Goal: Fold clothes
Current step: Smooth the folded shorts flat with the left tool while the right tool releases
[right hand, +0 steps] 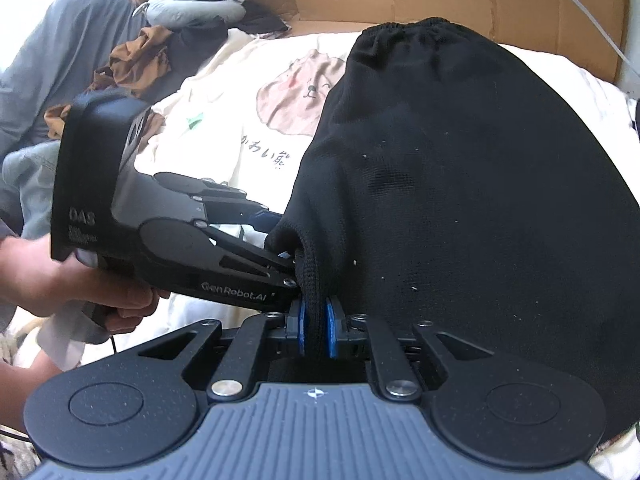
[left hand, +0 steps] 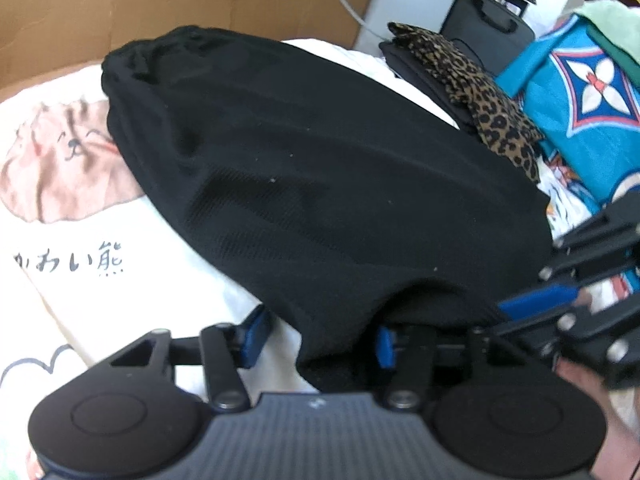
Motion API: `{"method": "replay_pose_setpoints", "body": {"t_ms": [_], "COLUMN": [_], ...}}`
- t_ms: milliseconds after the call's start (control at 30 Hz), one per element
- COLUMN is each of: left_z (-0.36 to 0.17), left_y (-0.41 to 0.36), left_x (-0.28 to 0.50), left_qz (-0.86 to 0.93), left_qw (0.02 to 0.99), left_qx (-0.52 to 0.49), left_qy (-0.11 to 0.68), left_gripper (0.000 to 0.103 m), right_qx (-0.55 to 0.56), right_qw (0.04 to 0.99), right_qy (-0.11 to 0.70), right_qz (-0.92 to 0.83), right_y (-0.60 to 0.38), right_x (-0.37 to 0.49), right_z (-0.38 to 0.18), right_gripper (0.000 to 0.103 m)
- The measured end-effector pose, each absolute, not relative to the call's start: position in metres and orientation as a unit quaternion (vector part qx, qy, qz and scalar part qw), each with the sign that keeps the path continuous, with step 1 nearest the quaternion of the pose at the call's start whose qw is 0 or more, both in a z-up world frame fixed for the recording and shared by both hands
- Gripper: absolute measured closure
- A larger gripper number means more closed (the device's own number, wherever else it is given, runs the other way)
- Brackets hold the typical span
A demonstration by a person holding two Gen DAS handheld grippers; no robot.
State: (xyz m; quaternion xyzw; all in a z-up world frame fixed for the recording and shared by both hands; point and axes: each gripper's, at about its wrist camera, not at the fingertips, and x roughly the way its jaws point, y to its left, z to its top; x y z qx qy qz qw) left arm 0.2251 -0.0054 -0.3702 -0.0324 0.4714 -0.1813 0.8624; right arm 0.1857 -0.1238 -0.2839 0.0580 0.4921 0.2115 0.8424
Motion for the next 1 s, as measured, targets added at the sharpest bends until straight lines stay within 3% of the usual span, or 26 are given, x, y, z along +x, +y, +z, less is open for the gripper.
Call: {"method": "replay_pose_setpoints", "body": {"t_ms": [33,100,300,533,1000], "left_z": [-0.37,-0.368,-0.36,-0.348,-0.324], "left_y": [-0.005,-0.003,0.001,0.023,0.055], "left_x": [0.224,0.222,0.208,0.191,0.163], "left_qz": [-0.181,-0.178,-0.178,-0.167,-0.158], "left_qw": [0.863,0.863,0.862,0.858,0.844], "left_qx": [-0.033,-0.033,-0.031,-0.064,-0.113], "left_qy": [0.471,0.472,0.475,0.482,0.501], "left_gripper": [0.055,0.069,0.087,0.094,0.102], "right_qx": [0.064,0.088,0.114,0.076,0.065], "right_qw": [0.842,0.848,0.858,0.855,0.855], "right_qy": [0.491,0.48,0.49,0.514,0.515], "right_qz": [0.213,0.204,0.105,0.001,-0.017], "right_y": [-0.129,-0.145,-0.2,-0.228,-0.245], "right_x": [0.186,0.185,0.187,0.186,0.187], "right_z": [-0.282,-0.278,-0.291,-0.319,-0.333], "right_gripper": [0.065,0.055,0.055,0.056,0.058]}}
